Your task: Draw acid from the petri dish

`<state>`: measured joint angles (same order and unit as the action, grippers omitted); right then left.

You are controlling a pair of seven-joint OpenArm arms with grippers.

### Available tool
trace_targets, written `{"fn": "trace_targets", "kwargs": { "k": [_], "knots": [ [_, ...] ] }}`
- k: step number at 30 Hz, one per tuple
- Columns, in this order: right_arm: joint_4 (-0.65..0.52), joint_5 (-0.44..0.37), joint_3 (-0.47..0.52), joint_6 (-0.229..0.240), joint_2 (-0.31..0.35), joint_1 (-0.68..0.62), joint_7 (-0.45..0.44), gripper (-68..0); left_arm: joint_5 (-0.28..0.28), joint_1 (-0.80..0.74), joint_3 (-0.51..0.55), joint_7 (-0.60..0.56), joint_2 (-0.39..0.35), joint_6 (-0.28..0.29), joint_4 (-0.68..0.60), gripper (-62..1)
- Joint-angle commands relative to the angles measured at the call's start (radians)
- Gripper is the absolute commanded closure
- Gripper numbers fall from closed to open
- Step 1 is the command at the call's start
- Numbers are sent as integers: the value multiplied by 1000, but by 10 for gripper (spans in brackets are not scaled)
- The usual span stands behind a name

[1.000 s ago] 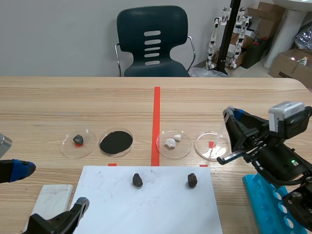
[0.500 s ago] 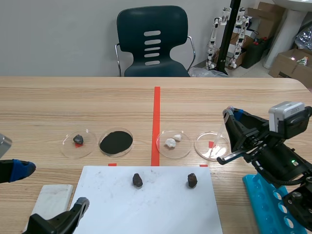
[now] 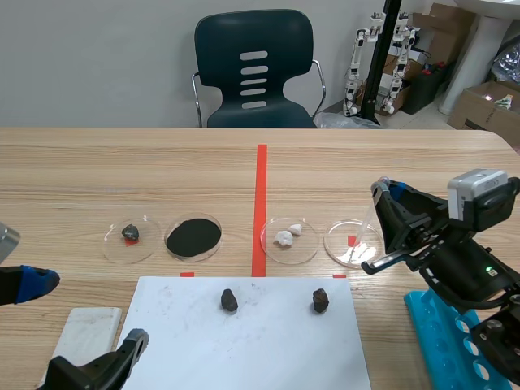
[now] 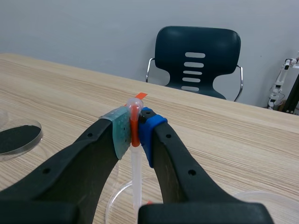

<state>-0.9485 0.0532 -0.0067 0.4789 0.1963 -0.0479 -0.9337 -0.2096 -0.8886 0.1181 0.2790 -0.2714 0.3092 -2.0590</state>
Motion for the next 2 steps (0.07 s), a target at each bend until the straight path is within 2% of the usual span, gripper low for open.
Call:
{"fn": "trace_targets", "kwargs": {
  "k": [1,2],
  "knots": [
    [-6,-11,5,0,9,15,-8,-53,-6,-6,-6,-16,5,0,-8,-623],
    [-6,-11,5,0,9,15,-8,-53,-6,-6,-6,-16,5,0,-8,-623]
  ]
}}
